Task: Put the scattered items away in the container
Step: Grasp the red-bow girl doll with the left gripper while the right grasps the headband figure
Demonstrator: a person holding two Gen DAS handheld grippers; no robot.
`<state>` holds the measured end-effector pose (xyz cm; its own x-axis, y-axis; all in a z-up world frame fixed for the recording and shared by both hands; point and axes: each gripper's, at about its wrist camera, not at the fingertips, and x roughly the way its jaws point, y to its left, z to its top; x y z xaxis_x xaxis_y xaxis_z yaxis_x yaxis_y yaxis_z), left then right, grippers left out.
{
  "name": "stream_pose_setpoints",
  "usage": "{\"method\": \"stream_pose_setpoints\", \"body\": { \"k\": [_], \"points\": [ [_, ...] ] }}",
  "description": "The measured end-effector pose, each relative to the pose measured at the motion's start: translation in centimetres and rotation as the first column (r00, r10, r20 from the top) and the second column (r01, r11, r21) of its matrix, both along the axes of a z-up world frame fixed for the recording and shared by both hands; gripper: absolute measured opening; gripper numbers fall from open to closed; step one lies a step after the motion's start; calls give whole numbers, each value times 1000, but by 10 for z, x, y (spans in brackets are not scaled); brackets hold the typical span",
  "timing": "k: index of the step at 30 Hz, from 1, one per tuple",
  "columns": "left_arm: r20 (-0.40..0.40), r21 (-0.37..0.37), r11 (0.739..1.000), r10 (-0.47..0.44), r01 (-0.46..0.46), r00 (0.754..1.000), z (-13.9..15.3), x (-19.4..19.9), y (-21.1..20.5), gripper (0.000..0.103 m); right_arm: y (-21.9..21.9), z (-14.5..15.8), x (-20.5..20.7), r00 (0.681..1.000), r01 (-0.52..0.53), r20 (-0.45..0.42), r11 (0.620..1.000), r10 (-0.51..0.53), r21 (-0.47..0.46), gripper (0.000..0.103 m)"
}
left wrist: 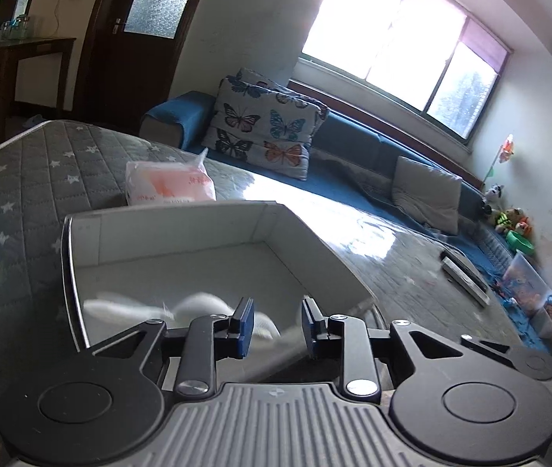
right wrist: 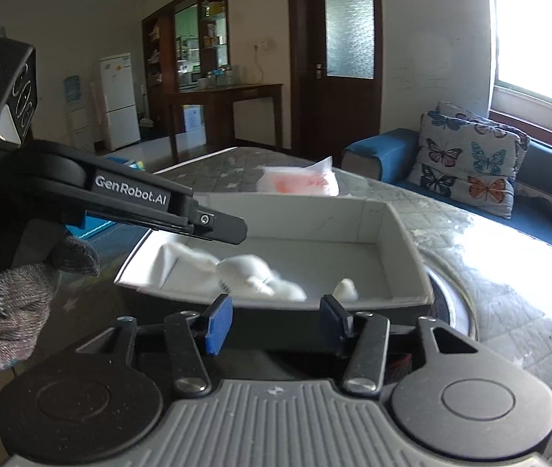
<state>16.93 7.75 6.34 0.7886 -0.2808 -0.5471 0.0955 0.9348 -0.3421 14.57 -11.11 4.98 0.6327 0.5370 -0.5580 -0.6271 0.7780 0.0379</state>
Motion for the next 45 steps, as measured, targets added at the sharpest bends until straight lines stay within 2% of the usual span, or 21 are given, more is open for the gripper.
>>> {"method": "stream_pose_setpoints", "body": {
  "k": [3, 8, 12, 17, 21, 27, 34, 40, 45],
  "points": [
    [-10, 5, 1000, -3, 3, 1000, -3, -15, -3, 31, -1, -3, -11, 1000, -16, -11, 1000, 16, 5, 62],
    [-19, -12, 1000, -2, 2, 1000, -7, -38, -2, 32, -2, -10, -29, 999, -34, -17, 999, 34, 5, 68],
    [-29, -17, 1000, 19, -19, 999, -12, -56, 4, 32, -6, -18, -44, 999, -41, -34, 999, 41, 12, 78],
    [-57, -51, 996, 66, -69, 996, -18, -75, 23, 32, -3, -28, -60, 996, -81, -47, 997, 80, -5, 83],
    [-79, -80, 992, 87, -94, 993, -23, -88, 34, 34, 6, -32, -69, 991, -126, -50, 992, 125, -17, 83],
    [-123, -114, 990, 66, -81, 990, -35, -102, 41, 34, 22, -38, -76, 980, -190, -62, 981, 187, -32, 83],
    [-137, -159, 986, 30, -52, 990, -46, -115, 46, 34, 39, -47, -80, 969, -241, -73, 967, 236, -75, 82],
    [-152, -215, 976, 11, -44, 988, -58, -119, 52, 35, 48, -54, -77, 962, -266, -86, 959, 258, -98, 74],
    [-158, -252, 966, 18, -58, 987, -65, -116, 55, 37, 53, -60, -74, 959, -276, -102, 955, 265, -112, 63]
  ]
}}
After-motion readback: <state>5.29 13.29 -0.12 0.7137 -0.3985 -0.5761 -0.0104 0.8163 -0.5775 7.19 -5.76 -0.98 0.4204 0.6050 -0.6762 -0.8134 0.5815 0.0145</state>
